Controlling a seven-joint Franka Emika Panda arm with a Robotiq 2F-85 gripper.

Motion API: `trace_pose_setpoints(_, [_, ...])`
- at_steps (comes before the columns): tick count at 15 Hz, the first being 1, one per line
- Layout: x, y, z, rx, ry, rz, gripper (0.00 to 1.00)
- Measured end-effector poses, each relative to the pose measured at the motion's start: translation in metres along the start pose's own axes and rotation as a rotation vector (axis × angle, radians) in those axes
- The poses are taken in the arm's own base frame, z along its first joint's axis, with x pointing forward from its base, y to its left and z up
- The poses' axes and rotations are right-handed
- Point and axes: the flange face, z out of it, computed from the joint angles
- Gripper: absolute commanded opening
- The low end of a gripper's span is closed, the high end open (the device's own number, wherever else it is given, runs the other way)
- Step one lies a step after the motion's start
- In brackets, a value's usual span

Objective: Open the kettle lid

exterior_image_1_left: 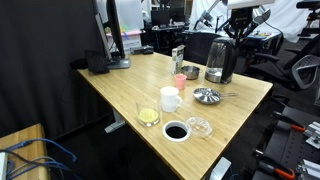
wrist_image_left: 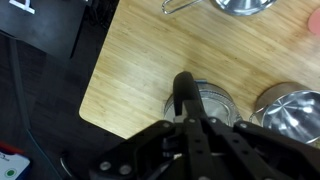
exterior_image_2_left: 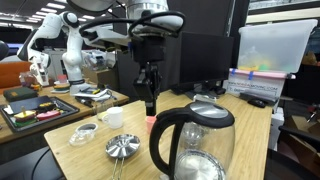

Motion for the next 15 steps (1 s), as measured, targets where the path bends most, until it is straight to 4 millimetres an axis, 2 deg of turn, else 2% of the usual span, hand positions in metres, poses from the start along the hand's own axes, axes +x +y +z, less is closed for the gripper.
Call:
trace_pose_setpoints(5, [0.006, -0.001, -0.008, 0.017, 0.013, 0.008, 0.00])
trace_pose_setpoints(10, [0.008, -0.002, -0.001, 0.008, 0.004, 0.011, 0.00])
trace_pose_setpoints(15, [0.012, 0.000, -0.003, 0.012, 0.004, 0.031, 0.00])
